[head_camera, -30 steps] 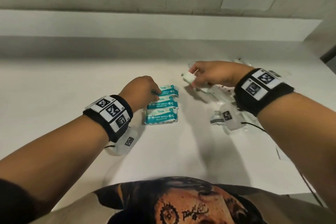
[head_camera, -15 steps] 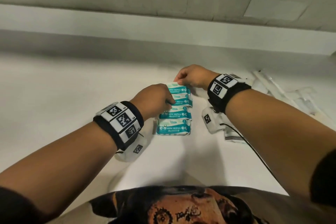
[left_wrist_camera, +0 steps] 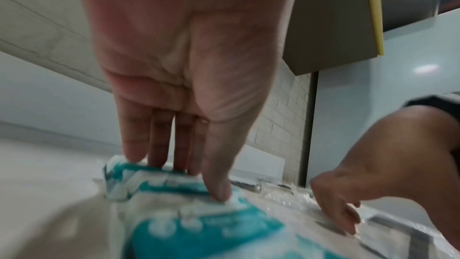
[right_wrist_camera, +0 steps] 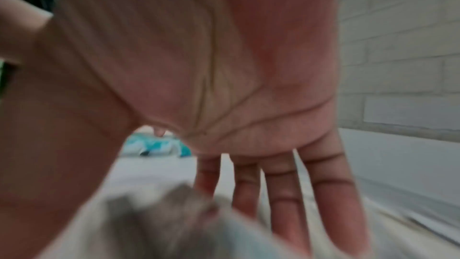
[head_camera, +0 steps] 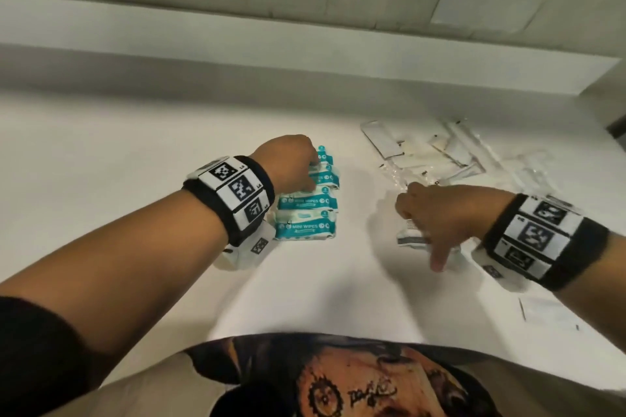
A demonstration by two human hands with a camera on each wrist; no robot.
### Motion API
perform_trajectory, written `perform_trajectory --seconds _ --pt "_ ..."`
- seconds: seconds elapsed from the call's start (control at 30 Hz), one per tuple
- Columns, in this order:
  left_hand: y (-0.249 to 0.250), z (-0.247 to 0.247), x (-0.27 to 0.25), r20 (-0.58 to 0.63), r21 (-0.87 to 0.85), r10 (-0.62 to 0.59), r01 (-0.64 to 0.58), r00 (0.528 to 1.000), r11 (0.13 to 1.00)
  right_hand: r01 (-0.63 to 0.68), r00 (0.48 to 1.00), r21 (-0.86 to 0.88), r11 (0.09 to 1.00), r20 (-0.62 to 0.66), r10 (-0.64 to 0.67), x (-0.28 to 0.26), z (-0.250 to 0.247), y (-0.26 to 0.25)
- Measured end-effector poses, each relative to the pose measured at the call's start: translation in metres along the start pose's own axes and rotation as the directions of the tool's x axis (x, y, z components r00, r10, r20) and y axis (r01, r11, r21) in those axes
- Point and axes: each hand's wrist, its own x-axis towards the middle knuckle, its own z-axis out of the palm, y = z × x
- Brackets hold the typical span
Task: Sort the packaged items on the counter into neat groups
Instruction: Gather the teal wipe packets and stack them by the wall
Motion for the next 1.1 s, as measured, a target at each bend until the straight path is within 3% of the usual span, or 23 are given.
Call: perform_trajectory --seconds 0.07,0.13,0.2,0.27,0.4,0.5,0.63,0.7,0.77,0.93,1.03,1.1 --pt "0.000 0.004 0.001 -0.009 0.010 -0.008 0.008 1.000 1.000 0.006 0.994 -0.031 0.999 -0.110 -0.009 -0.002 0.012 -0.001" --pt "-0.001 0.006 0.002 -0.017 0.008 -0.013 0.013 1.000 1.000 0.032 0.992 0.217 0.976 -0.129 -0.004 -0.004 0.005 0.000" --pt "-0.001 0.007 0.002 -0.019 0.009 -0.023 0.023 1.000 1.000 0.124 0.992 0.530 0.839 -0.064 -0.106 -0.002 -0.006 0.002" --pt "-0.001 0.008 0.002 -0.017 0.007 -0.033 0.034 0.999 0.999 0.187 0.977 0.712 0.676 -0.064 -0.203 0.006 -0.016 -0.001" --pt "-0.003 0.008 0.002 -0.014 -0.023 -0.050 0.049 0.999 0.999 0.126 0.978 0.720 0.682 -0.207 0.037 0.026 -0.025 0.000" --pt "-0.003 0.009 0.001 -0.011 -0.033 -0.056 0.056 0.998 0.998 0.104 0.976 0.731 0.675 -0.205 0.072 0.030 -0.028 0.000" --pt "-0.004 0.008 0.003 -0.002 -0.031 -0.048 0.048 0.999 0.998 0.058 0.992 0.519 0.853 -0.124 0.008 0.029 -0.035 -0.010" --pt "-0.004 0.008 0.003 0.000 -0.033 -0.038 0.038 0.999 0.999 0.059 0.983 0.560 0.826 -0.178 0.050 0.033 -0.052 -0.009" --pt "-0.005 0.008 0.002 -0.007 -0.042 -0.030 0.029 1.000 0.999 0.034 0.987 0.553 0.832 -0.152 0.061 0.033 -0.075 -0.008" --pt "-0.007 0.008 0.000 -0.025 -0.062 -0.005 0.003 1.000 0.998 -0.043 0.998 0.146 0.988 0.042 0.037 0.021 -0.081 -0.040" --pt "-0.008 0.009 0.000 -0.025 -0.074 0.003 -0.004 1.000 0.997 0.095 0.986 -0.145 0.985 -0.122 -0.114 0.017 -0.050 -0.060" --pt "-0.009 0.009 0.001 -0.023 -0.077 0.003 -0.005 1.000 0.997 0.230 0.928 -0.197 0.953 -0.251 -0.275 0.016 -0.043 -0.057"
